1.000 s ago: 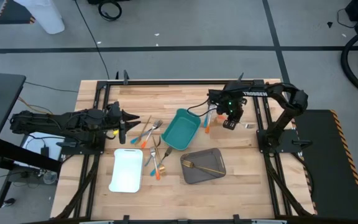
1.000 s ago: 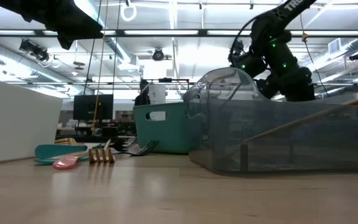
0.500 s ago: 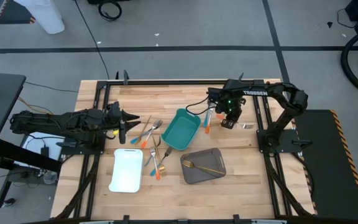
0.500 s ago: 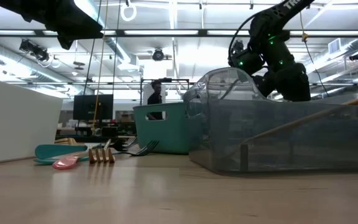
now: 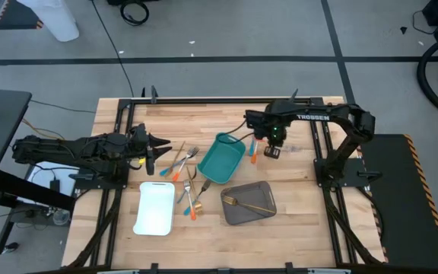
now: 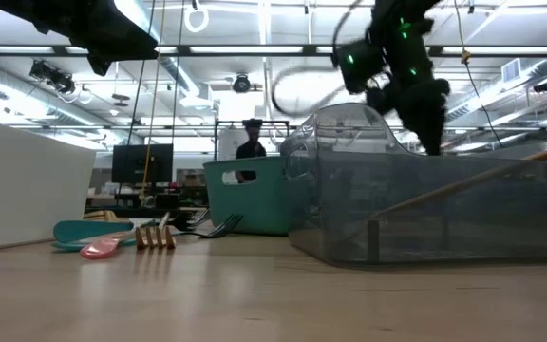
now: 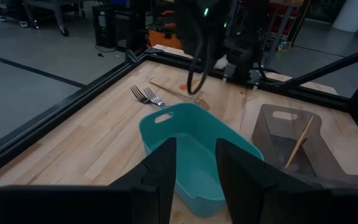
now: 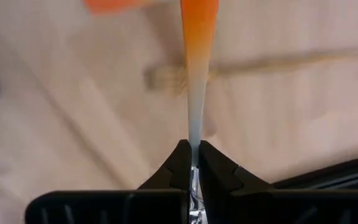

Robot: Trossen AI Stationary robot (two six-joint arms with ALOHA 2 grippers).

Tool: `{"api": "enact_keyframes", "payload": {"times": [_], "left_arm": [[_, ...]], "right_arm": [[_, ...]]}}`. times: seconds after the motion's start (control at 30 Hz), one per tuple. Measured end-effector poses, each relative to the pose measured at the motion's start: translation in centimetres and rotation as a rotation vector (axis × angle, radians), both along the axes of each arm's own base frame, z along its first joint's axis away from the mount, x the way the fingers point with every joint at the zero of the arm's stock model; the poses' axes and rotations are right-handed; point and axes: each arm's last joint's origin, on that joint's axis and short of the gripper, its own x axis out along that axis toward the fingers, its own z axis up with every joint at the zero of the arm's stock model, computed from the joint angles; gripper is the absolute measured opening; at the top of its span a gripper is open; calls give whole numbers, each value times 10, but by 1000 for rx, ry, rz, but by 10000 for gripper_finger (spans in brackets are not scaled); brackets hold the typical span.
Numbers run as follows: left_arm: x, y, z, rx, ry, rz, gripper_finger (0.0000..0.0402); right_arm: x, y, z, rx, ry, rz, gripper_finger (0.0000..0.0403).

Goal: Sort silverware by color (type)
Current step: Put the orange silver fork into the blue bin

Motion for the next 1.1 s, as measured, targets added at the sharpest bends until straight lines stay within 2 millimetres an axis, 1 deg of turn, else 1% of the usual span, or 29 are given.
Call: {"api": "enact_keyframes", "payload": {"times": [0.13, 0.27, 0.53, 0.77, 0.93, 1.03, 1.1], "left_arm": [[0, 0, 0, 0, 1, 0, 121], [0, 0, 0, 0, 4, 0, 121], [0, 0, -1, 1, 9, 0, 121], [0, 0, -1, 1, 9, 0, 121], [0, 0, -1, 1, 9, 0, 121], [0, 0, -1, 1, 9, 0, 121], [0, 0, -1, 1, 9, 0, 121]], "right_arm": [[17, 6, 28, -159, -81, 117, 23], [33, 19, 42, -244, -174, 289, 23], [57, 49, 48, -432, -244, 684, 23], [76, 70, 55, -498, -356, 1043, 23], [87, 84, 60, -573, -447, 1162, 23], [91, 90, 57, -609, -486, 1211, 23], [93, 93, 54, -595, -533, 1232, 23]]}}
